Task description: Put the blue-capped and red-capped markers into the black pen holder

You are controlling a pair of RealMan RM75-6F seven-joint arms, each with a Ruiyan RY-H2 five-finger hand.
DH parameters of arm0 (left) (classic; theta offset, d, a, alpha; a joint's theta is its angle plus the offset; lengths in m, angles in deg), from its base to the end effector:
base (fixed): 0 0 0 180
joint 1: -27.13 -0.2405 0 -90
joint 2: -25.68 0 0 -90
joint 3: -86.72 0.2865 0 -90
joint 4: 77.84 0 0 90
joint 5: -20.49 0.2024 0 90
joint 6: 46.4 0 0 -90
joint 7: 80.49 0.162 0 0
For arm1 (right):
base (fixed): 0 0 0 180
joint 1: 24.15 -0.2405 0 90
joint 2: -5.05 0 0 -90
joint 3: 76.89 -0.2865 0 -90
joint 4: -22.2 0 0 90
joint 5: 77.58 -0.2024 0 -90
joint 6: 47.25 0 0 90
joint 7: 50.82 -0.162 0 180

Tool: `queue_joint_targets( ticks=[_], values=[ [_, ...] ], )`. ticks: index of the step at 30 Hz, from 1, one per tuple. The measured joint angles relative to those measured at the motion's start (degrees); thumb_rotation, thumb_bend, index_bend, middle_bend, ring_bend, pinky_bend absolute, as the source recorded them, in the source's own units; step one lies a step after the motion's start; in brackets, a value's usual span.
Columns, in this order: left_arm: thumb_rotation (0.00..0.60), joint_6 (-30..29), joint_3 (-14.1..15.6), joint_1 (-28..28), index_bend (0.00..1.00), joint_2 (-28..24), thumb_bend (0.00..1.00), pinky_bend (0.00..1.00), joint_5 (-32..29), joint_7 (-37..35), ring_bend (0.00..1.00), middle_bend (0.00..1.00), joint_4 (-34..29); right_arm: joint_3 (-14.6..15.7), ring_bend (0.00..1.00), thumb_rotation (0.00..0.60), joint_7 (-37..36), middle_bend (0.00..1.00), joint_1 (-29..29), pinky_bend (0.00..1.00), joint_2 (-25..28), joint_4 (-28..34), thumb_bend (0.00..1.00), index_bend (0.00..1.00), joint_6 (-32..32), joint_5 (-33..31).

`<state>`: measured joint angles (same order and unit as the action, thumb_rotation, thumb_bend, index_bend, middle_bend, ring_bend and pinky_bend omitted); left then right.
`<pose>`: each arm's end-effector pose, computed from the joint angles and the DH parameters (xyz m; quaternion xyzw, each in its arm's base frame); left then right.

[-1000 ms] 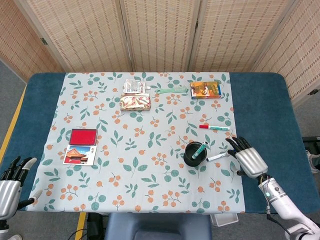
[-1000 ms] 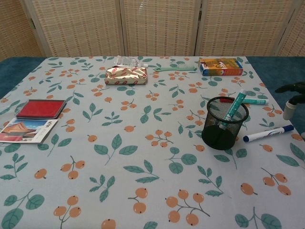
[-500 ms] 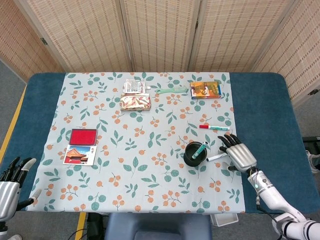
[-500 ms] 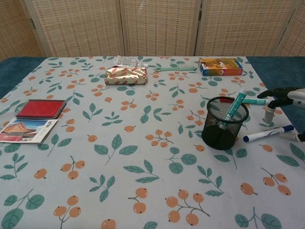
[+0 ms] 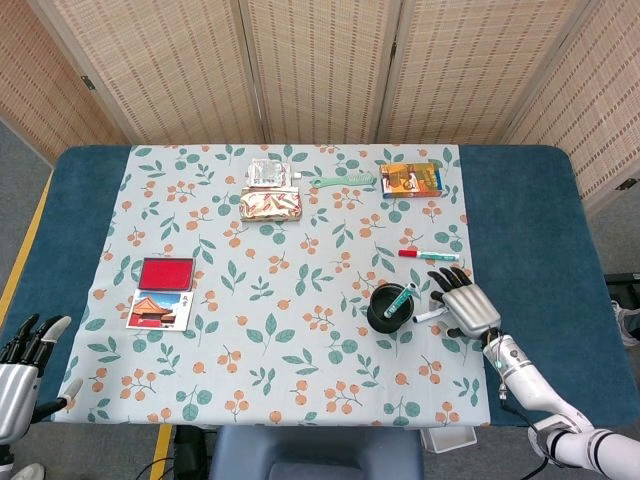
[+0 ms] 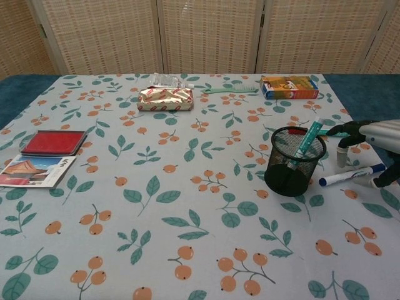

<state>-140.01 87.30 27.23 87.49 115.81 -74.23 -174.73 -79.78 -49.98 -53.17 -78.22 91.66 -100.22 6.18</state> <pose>-0.3089 0.1596 0.1899 -0.6178 -0.3319 -0.4021 0.5886 -0.3102 -0.3348 0.0207 0.7639 -0.3795 0.2798 0.4406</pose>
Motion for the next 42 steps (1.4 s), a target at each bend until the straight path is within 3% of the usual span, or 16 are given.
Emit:
queue_joint_targets(
  ticks=[14, 30, 37, 42],
  values=[
    [0.6, -0.5, 0.0, -0.2, 0.11, -0.2, 0.27, 0.26, 0.4, -0.7, 0.03, 0.17, 0.1, -0.3, 0.0, 0.6, 3.4, 0.07, -1.8, 0.0, -1.8, -1.1, 0.33, 0.44, 2.8, -3.2],
    [0.6, -2.7, -0.4, -0.8, 0.09, -0.3, 0.27, 0.26, 1.3, -1.7, 0.03, 0.17, 1.1, -0.6, 0.0, 0.6, 6.1, 0.13, -3.3, 0.0, -4.9, -4.1, 0.33, 0.58, 3.7, -5.1],
    [0.6, -3.6, -0.5, -1.2, 0.09, -0.1, 0.27, 0.26, 1.6, -1.7, 0.03, 0.17, 1.7, -0.5, 0.0, 0.6, 5.6, 0.14, -2.4, 0.0, -1.9, 0.3, 0.33, 0.6, 0.5, -4.1],
    [0.6, -3.2, -0.6, -1.2, 0.08, 0.3, 0.27, 0.26, 1.4, -0.5, 0.03, 0.17, 1.6, -0.2, 0.0, 0.6, 2.6, 0.14, 0.2, 0.0, 5.5, 8.9, 0.32, 0.6, -6.5, -1.1]
  ],
)
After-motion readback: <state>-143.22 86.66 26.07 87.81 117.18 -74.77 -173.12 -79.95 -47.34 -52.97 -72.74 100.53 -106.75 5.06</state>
